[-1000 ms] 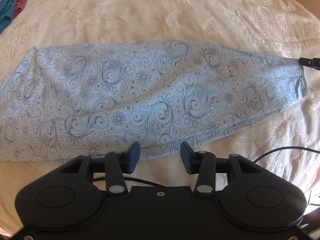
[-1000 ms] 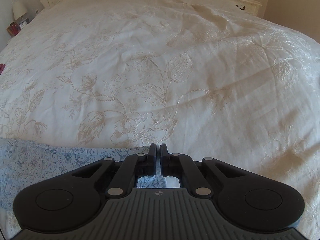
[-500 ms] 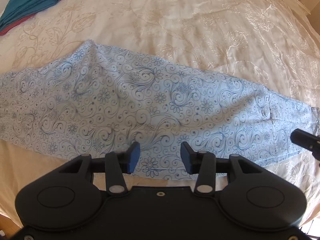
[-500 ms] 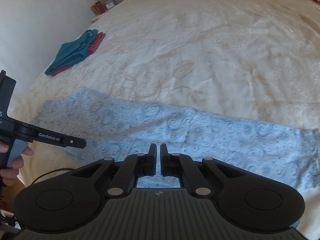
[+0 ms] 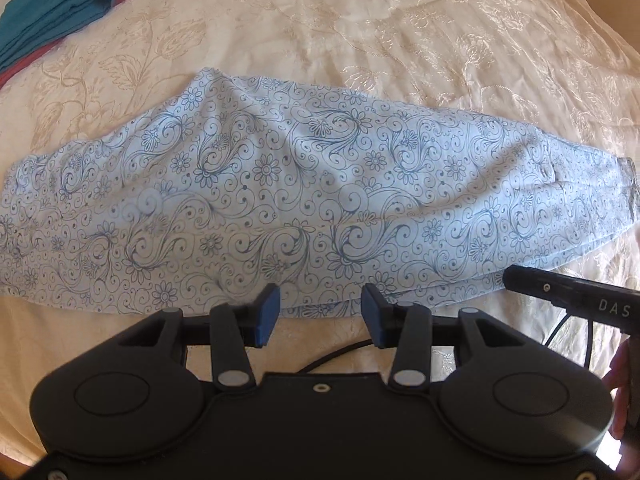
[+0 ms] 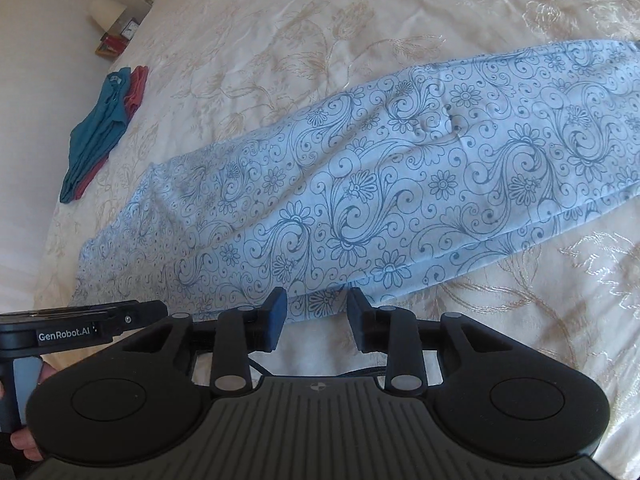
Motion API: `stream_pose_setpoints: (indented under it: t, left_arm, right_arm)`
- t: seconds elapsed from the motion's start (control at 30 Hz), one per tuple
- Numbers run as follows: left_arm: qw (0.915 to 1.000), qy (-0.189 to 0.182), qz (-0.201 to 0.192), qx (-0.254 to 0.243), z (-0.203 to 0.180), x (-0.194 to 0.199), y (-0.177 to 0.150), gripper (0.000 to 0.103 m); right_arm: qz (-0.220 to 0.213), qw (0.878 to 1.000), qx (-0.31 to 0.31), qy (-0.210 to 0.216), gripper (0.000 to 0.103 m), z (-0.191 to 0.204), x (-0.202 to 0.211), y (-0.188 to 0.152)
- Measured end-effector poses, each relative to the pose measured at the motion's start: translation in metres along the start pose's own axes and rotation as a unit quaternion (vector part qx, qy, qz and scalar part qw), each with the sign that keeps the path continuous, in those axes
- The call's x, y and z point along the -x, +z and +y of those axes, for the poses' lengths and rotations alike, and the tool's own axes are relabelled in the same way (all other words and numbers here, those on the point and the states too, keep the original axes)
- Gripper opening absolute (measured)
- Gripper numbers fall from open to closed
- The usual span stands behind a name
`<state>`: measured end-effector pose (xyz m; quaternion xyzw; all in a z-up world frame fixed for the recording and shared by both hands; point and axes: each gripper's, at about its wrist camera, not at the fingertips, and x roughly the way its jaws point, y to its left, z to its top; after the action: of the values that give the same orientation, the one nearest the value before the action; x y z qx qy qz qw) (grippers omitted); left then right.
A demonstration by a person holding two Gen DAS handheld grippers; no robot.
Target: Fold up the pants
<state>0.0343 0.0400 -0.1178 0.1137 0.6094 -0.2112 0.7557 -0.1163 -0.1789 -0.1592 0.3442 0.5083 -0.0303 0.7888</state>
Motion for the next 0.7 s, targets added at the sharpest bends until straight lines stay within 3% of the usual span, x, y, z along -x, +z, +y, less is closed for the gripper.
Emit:
stream_pose_setpoints:
  t: [0.2, 0.33, 0.37, 0.4, 0.43, 0.57, 0.7]
  left_arm:
    - [0.9991, -0.019, -0.004, -0.037, 0.016, 0.006, 0.003, 0.052]
    - [0.9977, -0.021, -0.01, -0.064, 0.025, 0.009, 0.004, 0.052]
    - [0.9972, -0.022, -0.011, -0.071, 0.027, 0.009, 0.005, 0.052]
    - [0.9968, -0.023, -0.012, -0.076, 0.028, 0.01, 0.005, 0.052]
    - [0.9963, -0.023, -0.014, -0.081, 0.029, 0.009, 0.006, 0.052]
    - [0.9946, -0.03, -0.023, -0.096, 0.032, 0.013, 0.012, 0.052]
    - [0.9935, -0.033, -0.027, -0.106, 0.028, 0.004, 0.018, 0.053]
  right_arm:
    - [-0.022, 0.995, -0.091, -0.016, 0.032, 0.001, -0.018, -0.002]
    - [-0.043, 0.984, -0.176, -0.001, 0.032, -0.003, -0.025, -0.005]
    - [-0.048, 0.981, -0.19, 0.004, 0.03, -0.003, -0.026, -0.006]
    - [-0.055, 0.978, -0.202, 0.008, 0.018, -0.003, -0.026, -0.007]
    - [-0.06, 0.977, -0.203, 0.005, 0.002, -0.001, -0.026, -0.007]
    - [-0.078, 0.98, -0.181, -0.007, 0.001, 0.014, -0.011, -0.008]
    - [-0.065, 0.982, -0.167, -0.056, 0.001, 0.014, -0.008, -0.016]
